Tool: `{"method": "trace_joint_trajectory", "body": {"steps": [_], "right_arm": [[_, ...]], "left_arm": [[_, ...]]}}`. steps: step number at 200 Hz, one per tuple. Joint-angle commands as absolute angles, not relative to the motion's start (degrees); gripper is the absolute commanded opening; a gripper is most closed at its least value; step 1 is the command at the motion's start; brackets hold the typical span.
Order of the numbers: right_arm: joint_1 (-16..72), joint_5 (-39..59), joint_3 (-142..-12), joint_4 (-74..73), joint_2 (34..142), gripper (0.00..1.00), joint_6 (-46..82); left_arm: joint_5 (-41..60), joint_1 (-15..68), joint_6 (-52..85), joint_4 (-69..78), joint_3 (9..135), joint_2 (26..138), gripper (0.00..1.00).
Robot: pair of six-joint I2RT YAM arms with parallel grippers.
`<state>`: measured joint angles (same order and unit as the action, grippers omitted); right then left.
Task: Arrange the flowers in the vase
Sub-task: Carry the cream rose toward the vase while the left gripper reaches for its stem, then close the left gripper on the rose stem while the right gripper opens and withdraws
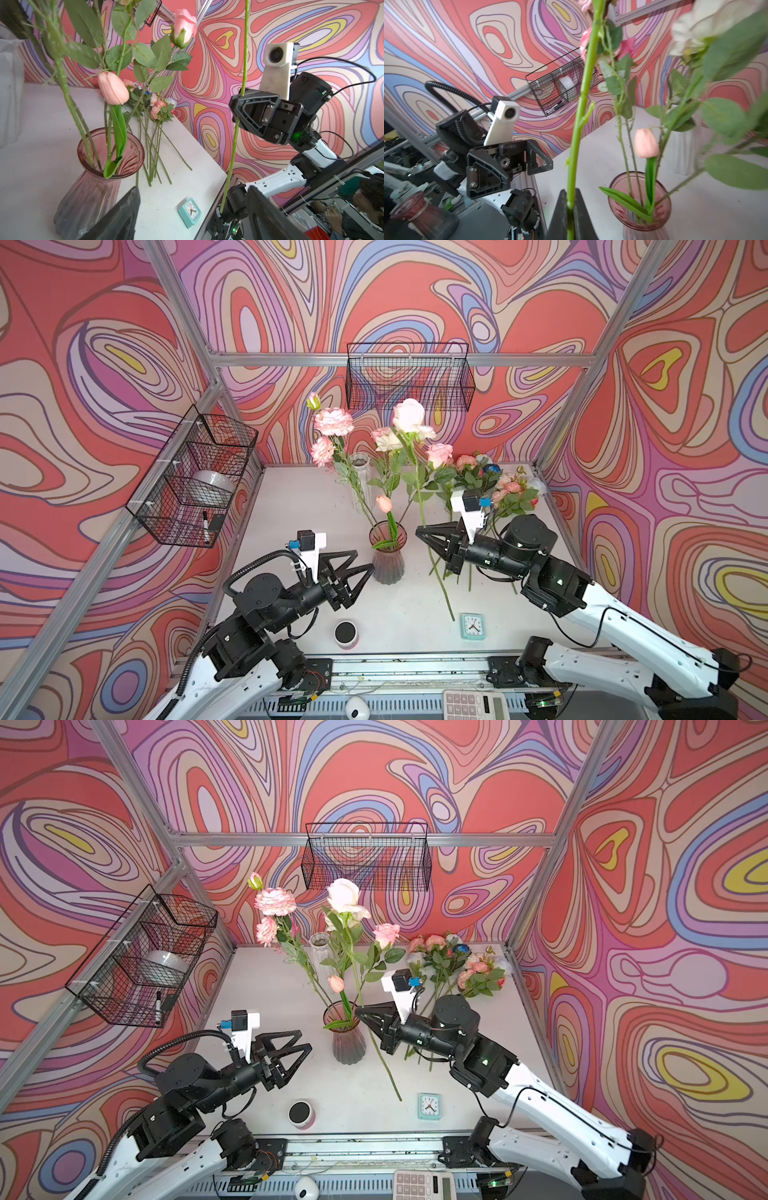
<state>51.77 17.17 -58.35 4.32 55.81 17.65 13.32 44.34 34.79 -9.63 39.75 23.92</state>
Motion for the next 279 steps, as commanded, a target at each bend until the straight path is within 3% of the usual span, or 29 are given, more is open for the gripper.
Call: {"method": "trace_joint_trajectory", "body": {"steps": [1,47,134,177,200,212,279], "right_arm": [[58.0,15.1,-59.9,1.4,59.7,0.00,14.7],[66.3,12.7,-61.5,-1.6,65.6,0.00,12.1],[68.5,10.1,-63.4,-4.7,69.8,0.00,11.8],[68.5,8.8,-63.8,-3.7,70.3,0.00,11.7],[68.5,7.7,-63.6,-2.3,69.4,0.33,11.5],[68.4,6.3,-63.2,-1.5,68.2,0.42,11.3],[68.4,-7.2,-59.4,3.1,55.8,0.47,9.1]], "left_arm": [[16.6,44.7,33.0,-4.1,42.1,24.5,0.77],[16.5,44.7,30.9,-3.2,43.9,25.7,0.65],[20.8,44.7,32.9,0.0,43.2,27.6,0.35],[19.8,44.7,32.0,-0.6,44.4,27.4,0.00],[18.3,44.8,29.8,-2.8,46.5,28.2,0.00],[17.7,44.7,27.9,-4.6,48.6,29.3,0.00],[9.3,44.7,14.1,-14.3,67.0,40.9,0.00]]}}
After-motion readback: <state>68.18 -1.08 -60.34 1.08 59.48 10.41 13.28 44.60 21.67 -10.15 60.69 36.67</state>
